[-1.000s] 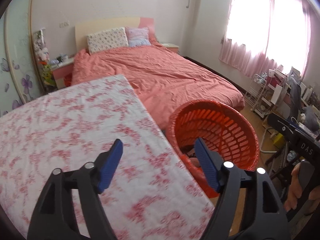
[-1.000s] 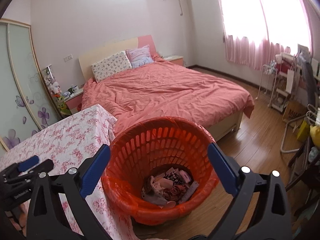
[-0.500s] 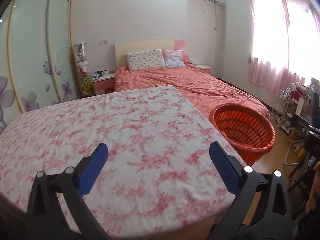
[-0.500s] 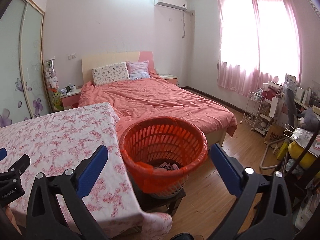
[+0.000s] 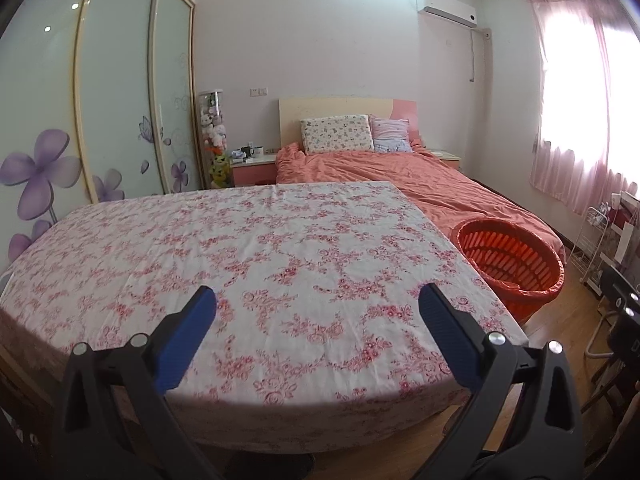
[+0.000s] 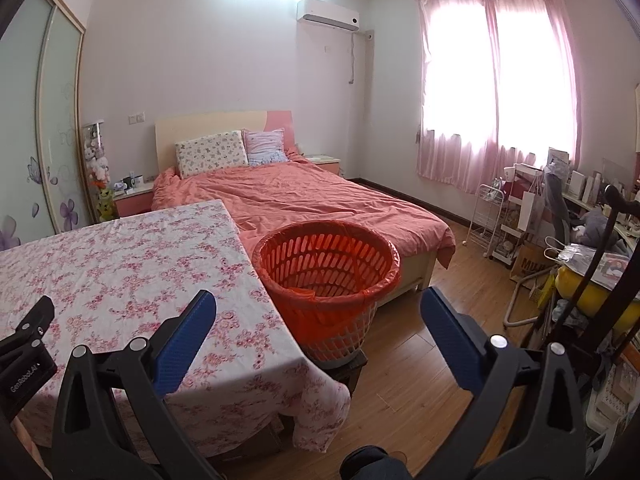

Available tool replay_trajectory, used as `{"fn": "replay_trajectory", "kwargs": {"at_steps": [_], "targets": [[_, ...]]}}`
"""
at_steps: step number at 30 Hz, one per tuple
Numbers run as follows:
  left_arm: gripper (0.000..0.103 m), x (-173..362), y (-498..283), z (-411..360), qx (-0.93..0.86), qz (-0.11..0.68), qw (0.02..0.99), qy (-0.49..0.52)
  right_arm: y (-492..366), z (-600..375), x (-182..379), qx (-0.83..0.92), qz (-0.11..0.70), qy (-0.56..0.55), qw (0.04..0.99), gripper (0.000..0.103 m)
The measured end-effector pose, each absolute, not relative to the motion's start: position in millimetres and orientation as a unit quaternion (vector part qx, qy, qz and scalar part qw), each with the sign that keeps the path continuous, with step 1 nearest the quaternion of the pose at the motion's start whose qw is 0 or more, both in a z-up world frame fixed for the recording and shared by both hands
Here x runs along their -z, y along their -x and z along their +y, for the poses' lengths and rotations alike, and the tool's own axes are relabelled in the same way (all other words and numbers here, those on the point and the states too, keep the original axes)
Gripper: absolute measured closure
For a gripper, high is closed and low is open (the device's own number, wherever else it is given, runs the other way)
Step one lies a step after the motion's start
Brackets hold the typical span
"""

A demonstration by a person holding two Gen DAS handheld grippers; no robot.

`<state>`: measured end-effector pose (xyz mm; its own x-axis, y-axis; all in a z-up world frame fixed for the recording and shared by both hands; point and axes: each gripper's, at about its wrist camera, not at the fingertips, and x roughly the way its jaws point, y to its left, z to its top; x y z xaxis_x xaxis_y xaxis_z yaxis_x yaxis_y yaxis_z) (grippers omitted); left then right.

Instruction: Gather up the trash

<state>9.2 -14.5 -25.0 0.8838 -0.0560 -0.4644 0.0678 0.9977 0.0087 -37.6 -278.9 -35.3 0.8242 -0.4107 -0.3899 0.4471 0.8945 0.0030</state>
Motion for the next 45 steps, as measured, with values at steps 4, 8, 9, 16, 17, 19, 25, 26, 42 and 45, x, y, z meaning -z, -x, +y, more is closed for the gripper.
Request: {"fn": "replay_trajectory", "kwargs": {"at_steps": [4, 8, 9, 16, 17, 19, 25, 26, 42, 45], "targets": [[0.004, 24.5, -4.4, -11.5, 0.032, 0.249, 0.968, -0.004, 38.7, -275.8, 35.3, 0.226, 0.203, -0.049, 0.952, 0.002], [0.004, 22.4, -2.3, -11.3, 0.032, 0.255, 0.966, 0.0, 37.3, -276.0, 35.9, 0.221, 0.223, -0.057, 0.948, 0.002], [0.004, 22.1, -1.3, -10.6, 0.032, 0.256, 0.966, 0.002, 38.0, -274.0, 36.4, 0.221, 0.226, -0.058, 0.947, 0.002], [0.004, 18.5, 1.3, -10.5, 0.034, 0.26, 0.965, 0.006, 40.4, -271.1, 38.6, 0.22, 0.237, -0.064, 0.944, 0.002], [0.004, 18.1, 0.9, -10.2, 0.035, 0.261, 0.965, 0.008, 40.8, -270.6, 37.7, 0.219, 0.236, -0.064, 0.945, 0.002], [0.004, 16.4, 0.5, -9.6, 0.037, 0.264, 0.964, 0.012, 41.8, -269.3, 34.8, 0.218, 0.233, -0.064, 0.945, 0.002], [0.004, 12.2, 0.8, -7.2, 0.042, 0.267, 0.962, 0.02, 43.1, -269.2, 29.4, 0.219, 0.227, -0.065, 0.947, 0.002], [0.004, 11.4, 0.8, -7.6, 0.042, 0.266, 0.963, 0.02, 43.3, -268.8, 29.0, 0.218, 0.227, -0.065, 0.947, 0.002], [0.004, 3.9, 6.5, -9.1, 0.046, 0.256, 0.965, 0.018, 43.4, -265.8, 29.9, 0.214, 0.233, -0.067, 0.946, 0.002], [0.004, 3.8, 6.6, -10.8, 0.044, 0.255, 0.966, 0.015, 43.0, -264.8, 29.6, 0.215, 0.234, -0.067, 0.946, 0.002]]}}
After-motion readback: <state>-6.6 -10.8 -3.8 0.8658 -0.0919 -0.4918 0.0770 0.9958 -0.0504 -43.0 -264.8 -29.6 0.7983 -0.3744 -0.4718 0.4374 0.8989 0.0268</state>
